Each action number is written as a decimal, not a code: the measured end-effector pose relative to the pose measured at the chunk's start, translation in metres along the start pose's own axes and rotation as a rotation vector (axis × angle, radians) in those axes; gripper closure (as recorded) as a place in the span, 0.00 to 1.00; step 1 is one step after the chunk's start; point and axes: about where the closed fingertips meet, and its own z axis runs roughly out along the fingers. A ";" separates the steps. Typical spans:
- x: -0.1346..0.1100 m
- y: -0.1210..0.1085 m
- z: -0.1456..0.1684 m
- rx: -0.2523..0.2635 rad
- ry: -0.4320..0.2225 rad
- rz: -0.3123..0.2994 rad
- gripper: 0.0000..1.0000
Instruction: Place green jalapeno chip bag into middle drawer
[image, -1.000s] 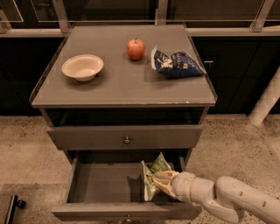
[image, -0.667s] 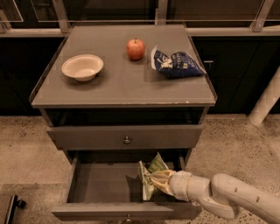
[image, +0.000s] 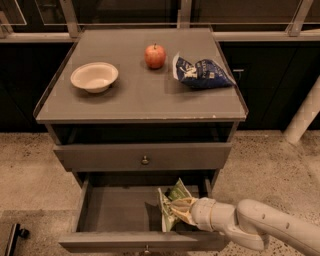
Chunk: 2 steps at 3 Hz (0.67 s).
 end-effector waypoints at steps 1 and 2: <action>0.011 0.002 0.006 -0.009 0.012 0.018 1.00; 0.018 0.002 0.011 -0.022 0.007 0.036 1.00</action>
Offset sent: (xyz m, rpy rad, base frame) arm -0.0016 0.0011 -0.0313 0.0327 0.0586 -0.0005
